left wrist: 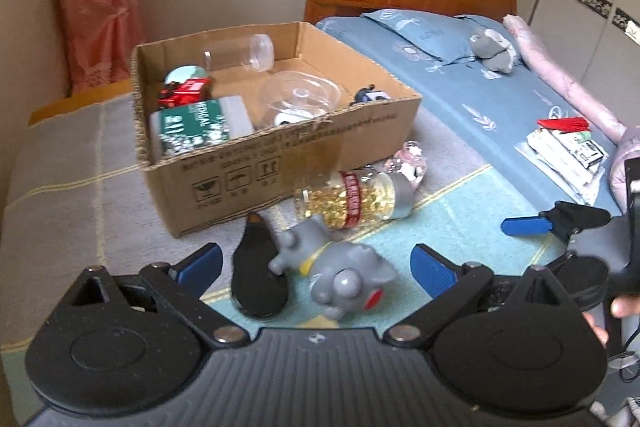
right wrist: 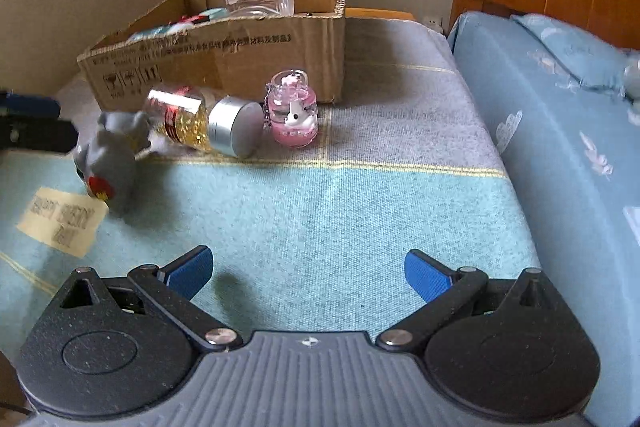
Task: Organize rigid objects
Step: 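Withdraw both open tools from the box back over the table, then lower left tool onto grey elephant figurine and close on it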
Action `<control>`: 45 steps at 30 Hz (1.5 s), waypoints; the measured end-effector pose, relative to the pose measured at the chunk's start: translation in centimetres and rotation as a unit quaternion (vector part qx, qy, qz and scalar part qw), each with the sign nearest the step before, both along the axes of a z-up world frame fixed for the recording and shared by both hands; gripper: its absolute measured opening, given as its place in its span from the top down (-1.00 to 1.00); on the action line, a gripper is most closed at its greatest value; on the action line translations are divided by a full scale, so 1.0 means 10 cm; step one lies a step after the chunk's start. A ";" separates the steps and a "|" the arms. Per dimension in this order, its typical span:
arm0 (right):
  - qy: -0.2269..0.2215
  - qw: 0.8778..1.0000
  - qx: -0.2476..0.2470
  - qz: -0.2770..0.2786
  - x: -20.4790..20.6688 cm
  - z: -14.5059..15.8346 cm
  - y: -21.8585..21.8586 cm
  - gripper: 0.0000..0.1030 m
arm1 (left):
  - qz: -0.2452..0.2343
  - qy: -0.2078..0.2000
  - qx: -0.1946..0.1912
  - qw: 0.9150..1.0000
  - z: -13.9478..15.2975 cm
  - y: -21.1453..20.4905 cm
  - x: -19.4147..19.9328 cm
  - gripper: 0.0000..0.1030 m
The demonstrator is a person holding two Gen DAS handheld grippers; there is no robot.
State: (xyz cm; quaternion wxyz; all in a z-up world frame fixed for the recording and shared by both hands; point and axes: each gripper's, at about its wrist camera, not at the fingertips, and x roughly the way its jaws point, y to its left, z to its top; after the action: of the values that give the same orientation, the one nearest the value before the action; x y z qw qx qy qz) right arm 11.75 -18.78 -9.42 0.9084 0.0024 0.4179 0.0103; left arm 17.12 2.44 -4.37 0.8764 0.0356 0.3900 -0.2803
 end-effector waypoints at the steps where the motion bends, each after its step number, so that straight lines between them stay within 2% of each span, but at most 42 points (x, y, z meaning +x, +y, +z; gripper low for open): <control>1: 0.001 1.000 -0.017 0.006 0.01 -0.01 0.03 -1.00 | -0.006 0.001 -0.003 1.000 -0.01 -0.02 0.02 -0.94; 7: -0.016 1.000 -0.015 0.009 -0.03 -0.03 0.03 -1.00 | -0.044 -0.007 0.003 0.999 -0.15 -0.17 0.14 -0.94; 14: -0.017 1.000 -0.015 0.009 -0.04 -0.04 0.03 -1.00 | -0.079 0.026 0.019 0.996 -0.33 -0.22 0.14 -0.94; 21: -0.015 1.000 -0.016 0.004 -0.03 -0.03 0.04 -1.00 | -0.120 0.001 0.060 0.991 -0.33 -0.26 -0.09 -0.94; 27: 0.002 1.000 -0.016 0.007 0.00 0.00 0.03 -1.00 | -0.102 -0.010 0.044 0.994 -0.37 -0.28 0.02 -0.87; 28: 0.004 1.000 -0.016 0.009 0.00 0.00 0.03 -1.00 | -0.097 -0.008 0.039 0.994 -0.38 -0.29 0.05 -0.77; 30: 0.003 1.000 -0.023 0.009 -0.02 0.03 0.03 -1.00 | -0.092 -0.021 0.043 0.995 -0.38 -0.32 0.06 -0.42; 39: -0.043 0.999 -0.032 0.002 0.08 0.34 -0.04 -1.00 | -0.075 -0.037 0.092 0.992 -0.29 -0.25 -0.19 -0.39; 45: -0.066 0.997 -0.045 -0.007 0.34 0.45 -0.04 -1.00 | -0.031 -0.014 0.092 0.995 -0.31 -0.03 -0.29 -0.40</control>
State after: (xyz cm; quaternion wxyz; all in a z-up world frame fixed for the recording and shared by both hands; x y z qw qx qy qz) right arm 15.11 -19.21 -4.94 0.9331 -0.0365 0.3574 -0.0153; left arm 14.23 2.09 -7.42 0.8657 0.1315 0.4006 -0.2697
